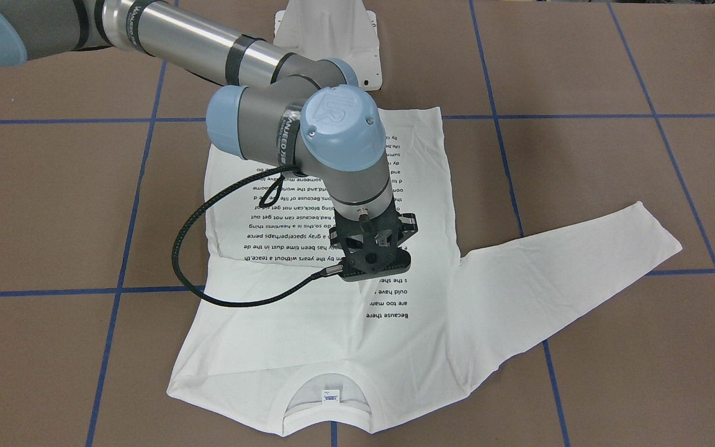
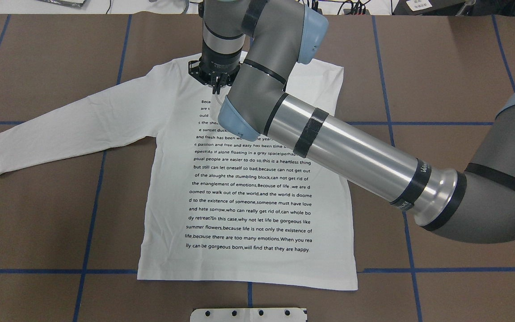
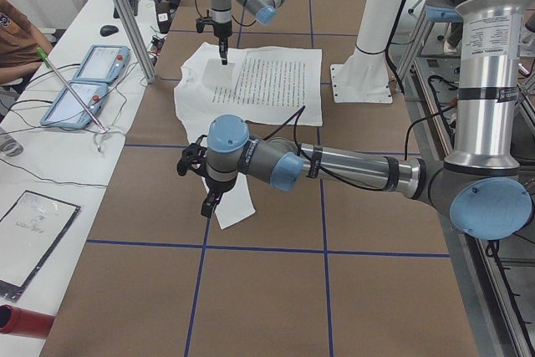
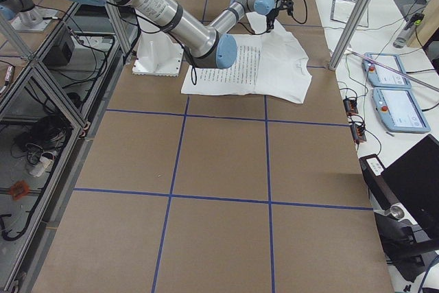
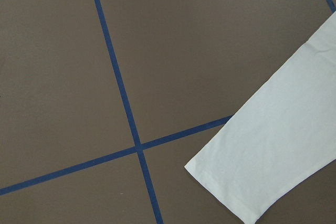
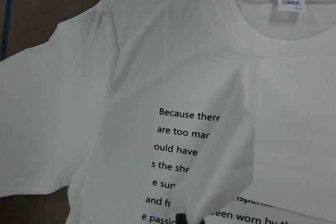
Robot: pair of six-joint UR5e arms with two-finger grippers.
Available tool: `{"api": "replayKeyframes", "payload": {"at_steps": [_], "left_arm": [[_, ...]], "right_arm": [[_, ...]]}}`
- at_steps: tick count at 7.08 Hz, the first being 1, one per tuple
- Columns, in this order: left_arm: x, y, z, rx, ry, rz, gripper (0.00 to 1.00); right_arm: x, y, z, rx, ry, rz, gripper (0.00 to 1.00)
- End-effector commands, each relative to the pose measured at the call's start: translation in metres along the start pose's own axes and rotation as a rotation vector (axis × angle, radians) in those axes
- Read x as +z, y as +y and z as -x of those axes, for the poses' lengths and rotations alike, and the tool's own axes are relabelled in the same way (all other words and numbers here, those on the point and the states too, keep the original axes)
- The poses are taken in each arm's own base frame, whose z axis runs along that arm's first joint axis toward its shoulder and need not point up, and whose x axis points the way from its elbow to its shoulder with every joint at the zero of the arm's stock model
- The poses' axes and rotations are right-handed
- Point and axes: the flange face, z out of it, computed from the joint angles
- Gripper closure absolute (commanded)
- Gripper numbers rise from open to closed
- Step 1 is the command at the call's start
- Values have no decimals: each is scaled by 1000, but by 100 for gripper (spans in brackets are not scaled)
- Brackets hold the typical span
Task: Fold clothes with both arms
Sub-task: 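Lift the sleeve with the right gripper and carry it across the shirt chest, then lay the sleeve down across the chest and open the right gripper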
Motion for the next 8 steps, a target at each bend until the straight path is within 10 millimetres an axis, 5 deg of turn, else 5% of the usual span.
{"api": "replayKeyframes", "payload": {"at_steps": [1, 2, 3, 4, 5, 8], "left_arm": [[0, 0, 0, 0, -2, 0, 1], [-1, -4, -1, 0, -1, -3, 1], [-1, -12, 0, 3, -4, -6, 1], [2, -14, 2, 0, -5, -2, 1], [4, -13, 5, -1, -5, 1, 1], [11, -16, 11, -11, -5, 11, 1]], "right_arm": [[74, 3, 18, -45, 28, -43, 100], [86, 8, 26, -75, 20, -94, 100], [75, 14, 59, -106, -4, -156, 77], [70, 19, 72, -134, -58, -203, 25], [64, 22, 85, -146, -78, -232, 2], [60, 22, 90, -142, -85, -233, 1]]}}
